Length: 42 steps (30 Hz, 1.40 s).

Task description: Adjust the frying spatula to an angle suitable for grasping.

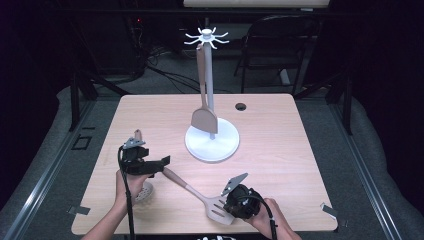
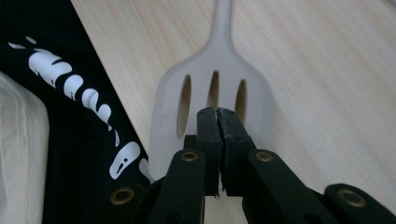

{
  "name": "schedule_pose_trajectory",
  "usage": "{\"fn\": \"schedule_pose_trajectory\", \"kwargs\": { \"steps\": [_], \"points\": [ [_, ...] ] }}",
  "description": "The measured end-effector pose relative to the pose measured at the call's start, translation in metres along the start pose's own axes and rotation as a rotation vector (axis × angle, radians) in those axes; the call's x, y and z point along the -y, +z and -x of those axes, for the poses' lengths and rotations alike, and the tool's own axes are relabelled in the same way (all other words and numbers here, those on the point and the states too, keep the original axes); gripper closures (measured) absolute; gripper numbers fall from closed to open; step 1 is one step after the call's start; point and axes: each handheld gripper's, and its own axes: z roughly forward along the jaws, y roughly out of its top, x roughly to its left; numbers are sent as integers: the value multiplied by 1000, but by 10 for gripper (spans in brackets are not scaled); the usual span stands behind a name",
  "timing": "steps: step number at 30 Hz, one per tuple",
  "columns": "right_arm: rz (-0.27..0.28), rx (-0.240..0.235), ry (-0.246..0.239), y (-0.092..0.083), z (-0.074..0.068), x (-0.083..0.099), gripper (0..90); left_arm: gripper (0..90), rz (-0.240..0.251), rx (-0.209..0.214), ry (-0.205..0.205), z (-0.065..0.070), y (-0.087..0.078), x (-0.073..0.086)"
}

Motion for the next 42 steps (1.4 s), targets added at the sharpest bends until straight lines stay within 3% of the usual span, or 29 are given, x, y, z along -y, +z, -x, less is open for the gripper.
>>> {"fn": "schedule_pose_trajectory", "kwargs": {
  "steps": [2, 5, 10, 14, 21, 30, 35, 42],
  "points": [
    [-21, 6, -7, 3, 0, 2, 890, 81, -19, 3, 13, 5, 3, 2],
    [-50, -4, 27, 11, 1, 2, 888, 87, -38, 6, 22, 11, 7, 6],
    [-115, 5, 54, 24, 6, 5, 860, 100, -66, -16, 40, 18, 12, 11],
    [-143, 24, 72, 33, 8, 8, 889, 104, -80, -36, 47, 22, 14, 13],
    [-135, 33, 105, 33, 7, 9, 900, 113, -69, -74, 3, 21, 11, 20],
    [-131, 33, 109, 34, 7, 9, 900, 138, -106, -74, -32, 29, 14, 33],
    [-130, 31, 110, 34, 7, 9, 900, 149, -121, -78, -77, 30, 19, 37],
    [-133, 30, 107, 34, 7, 9, 900, 153, -141, -66, -94, 31, 26, 39]
  ]
}}
